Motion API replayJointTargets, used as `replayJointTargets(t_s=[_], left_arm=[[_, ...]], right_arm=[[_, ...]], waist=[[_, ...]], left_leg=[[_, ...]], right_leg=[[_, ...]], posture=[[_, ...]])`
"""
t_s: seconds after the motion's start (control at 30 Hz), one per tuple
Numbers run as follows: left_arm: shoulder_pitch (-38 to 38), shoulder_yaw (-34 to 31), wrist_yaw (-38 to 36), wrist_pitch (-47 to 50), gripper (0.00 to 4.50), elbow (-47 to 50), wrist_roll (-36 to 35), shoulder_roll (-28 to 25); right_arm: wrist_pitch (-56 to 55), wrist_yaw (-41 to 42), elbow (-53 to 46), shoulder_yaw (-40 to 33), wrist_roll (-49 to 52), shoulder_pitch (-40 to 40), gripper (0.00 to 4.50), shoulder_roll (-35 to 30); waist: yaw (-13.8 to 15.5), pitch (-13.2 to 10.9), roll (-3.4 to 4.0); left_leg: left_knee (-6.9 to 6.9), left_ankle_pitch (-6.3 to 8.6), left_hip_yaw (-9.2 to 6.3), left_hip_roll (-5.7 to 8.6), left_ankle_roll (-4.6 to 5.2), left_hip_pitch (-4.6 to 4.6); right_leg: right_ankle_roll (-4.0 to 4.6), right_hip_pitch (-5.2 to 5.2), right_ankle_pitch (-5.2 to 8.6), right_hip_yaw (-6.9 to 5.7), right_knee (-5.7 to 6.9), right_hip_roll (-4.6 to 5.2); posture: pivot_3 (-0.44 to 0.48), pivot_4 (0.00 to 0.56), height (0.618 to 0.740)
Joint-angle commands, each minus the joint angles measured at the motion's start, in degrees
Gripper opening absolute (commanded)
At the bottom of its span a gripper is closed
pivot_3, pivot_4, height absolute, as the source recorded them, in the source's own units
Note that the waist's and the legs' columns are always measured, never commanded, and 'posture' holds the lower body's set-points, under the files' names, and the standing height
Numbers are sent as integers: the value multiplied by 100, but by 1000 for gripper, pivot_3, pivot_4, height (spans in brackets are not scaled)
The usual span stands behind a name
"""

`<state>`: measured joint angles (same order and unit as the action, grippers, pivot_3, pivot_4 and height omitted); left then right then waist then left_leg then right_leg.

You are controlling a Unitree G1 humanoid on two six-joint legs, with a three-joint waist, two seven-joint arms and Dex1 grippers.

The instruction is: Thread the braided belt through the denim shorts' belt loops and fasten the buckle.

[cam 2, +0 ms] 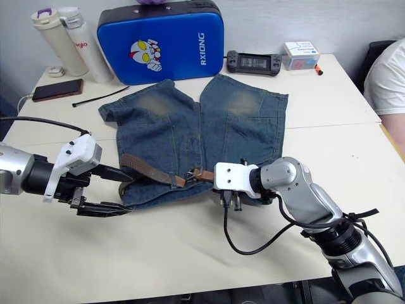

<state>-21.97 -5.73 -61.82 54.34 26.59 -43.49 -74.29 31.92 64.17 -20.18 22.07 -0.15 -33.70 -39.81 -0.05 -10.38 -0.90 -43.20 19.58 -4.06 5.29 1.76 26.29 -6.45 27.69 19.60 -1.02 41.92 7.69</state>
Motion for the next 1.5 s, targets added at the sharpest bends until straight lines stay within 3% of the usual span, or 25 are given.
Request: replayJointTargets(t_s=[0.03,0.1,0.17,0.3,0.33,0.37,0.43,0.5,0.63,0.83,1.13,1.5], left_arm=[[31,-203,-48,53,4500,39,0,-72],[108,-298,6,80,4500,0,32,-69],[245,-394,24,96,3925,-41,68,-81],[626,-546,75,-47,2262,-163,244,-1],[675,-508,131,-121,2095,-204,340,42],[705,-482,169,-170,1508,-232,403,71],[750,-338,282,-321,929,-285,580,207],[738,-106,421,-482,62,-337,808,423],[543,282,679,-616,20,-449,1102,904],[512,614,1166,-510,20,-478,1412,1527],[610,568,1123,-460,20,-501,1500,1563],[563,646,1064,-547,20,-642,1616,1584]], right_arm=[[430,295,-412,-489,576,-141,2622,-220],[1008,588,-669,-779,1175,-220,3651,-381],[1444,698,-816,-1021,1659,-286,4500,-450],[1575,548,-830,-1164,1922,-425,4500,-467],[1506,471,-811,-1169,1911,-449,4500,-447],[1452,414,-796,-1169,1903,-466,4500,-437],[1397,267,-701,-1123,1871,-564,4500,-393],[1304,88,-591,-1026,1801,-692,4500,-275],[1172,-269,-346,-704,1649,-974,4500,117],[-338,-916,416,389,442,-1019,4500,851],[-2715,-1609,1504,1035,-1034,-851,4500,1137],[-3495,-1590,1933,1080,-1520,-685,4500,1196]], waist=[[10,0,0],[11,0,0],[4,0,0],[-7,0,0],[-6,0,0],[-2,0,0],[-1,0,0],[9,0,0],[6,0,-1],[-17,5,-7],[-18,6,-10],[-35,10,-15]], left_leg=[[-2,0,-3,1,0,0],[-3,1,-5,3,1,2],[-3,1,-5,1,2,2],[3,1,-6,-2,1,-2],[3,1,-7,-2,1,-2],[3,1,-7,-2,1,-1],[2,1,-6,0,1,-1],[0,1,-6,2,1,-1],[0,1,-6,4,1,-2],[-2,1,-6,4,1,-5],[-8,2,-6,9,-1,0],[-8,4,-6,6,-5,-3]], right_leg=[[0,-1,0,0,-1,0],[0,-3,0,0,-1,1],[0,-3,0,-1,-2,1],[0,-4,0,-2,-4,1],[0,-4,0,-2,-3,1],[0,-3,0,-2,-4,1],[0,-2,0,-1,-6,3],[0,-4,0,-1,-6,5],[0,-4,0,-2,0,6],[0,3,0,-1,21,4],[0,21,0,-2,59,1],[0,23,0,-2,64,-3]], posture=[[0,150,664],[0,150,664],[0,150,664],[0,150,664],[0,150,664],[0,150,664],[0,150,664],[0,150,664],[0,150,664],[0,150,664],[0,150,664],[0,150,664]])
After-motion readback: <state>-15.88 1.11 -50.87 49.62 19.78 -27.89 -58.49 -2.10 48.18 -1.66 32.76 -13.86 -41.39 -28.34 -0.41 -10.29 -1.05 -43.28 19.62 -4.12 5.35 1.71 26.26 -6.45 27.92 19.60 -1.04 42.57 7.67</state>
